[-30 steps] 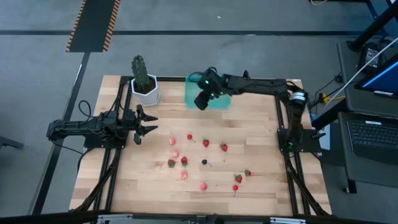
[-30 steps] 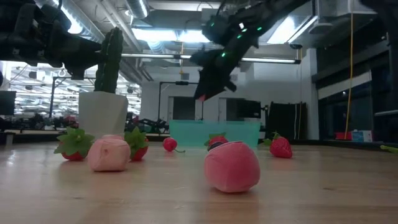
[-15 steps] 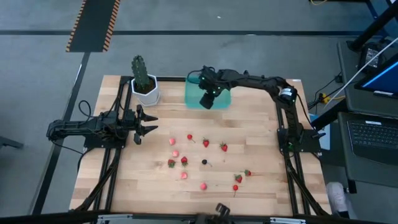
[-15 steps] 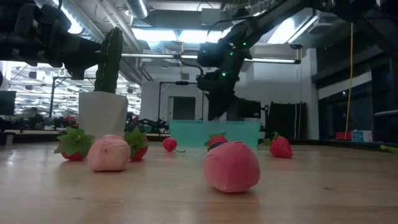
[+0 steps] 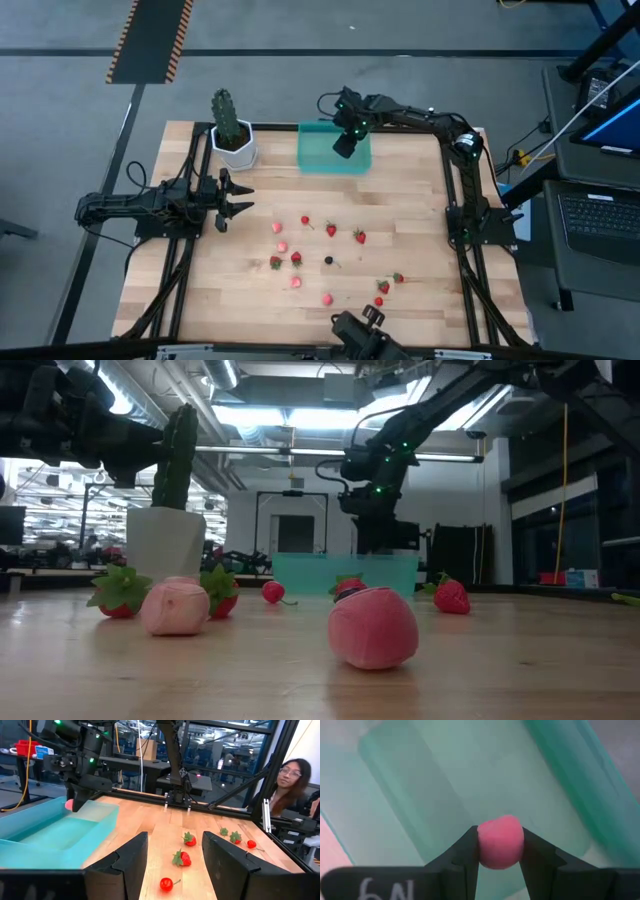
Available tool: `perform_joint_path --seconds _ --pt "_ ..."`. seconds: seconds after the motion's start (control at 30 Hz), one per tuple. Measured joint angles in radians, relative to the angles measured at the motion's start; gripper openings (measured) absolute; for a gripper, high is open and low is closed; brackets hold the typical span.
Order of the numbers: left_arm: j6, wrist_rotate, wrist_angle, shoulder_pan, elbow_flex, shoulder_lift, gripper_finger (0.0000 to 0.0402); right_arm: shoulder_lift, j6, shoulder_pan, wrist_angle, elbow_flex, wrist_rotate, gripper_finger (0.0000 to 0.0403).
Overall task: Pick and placing Produce into tupperware
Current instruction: Put the peach into the container
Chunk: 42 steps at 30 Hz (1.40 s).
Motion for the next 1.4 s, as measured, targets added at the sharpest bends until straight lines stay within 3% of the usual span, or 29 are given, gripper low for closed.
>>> perform_joint_path --seconds 1.23,1.4 --pt "0.0 0.0 0.0 0.0 0.0 0.0 0.0181 0.143 -0.016 -0.015 0.085 0.0 0.072 0.012" --pt "0.0 0.0 0.0 0.0 0.0 0.0 0.0181 0.143 -0.011 -0.015 0.089 0.0 0.072 0.0134"
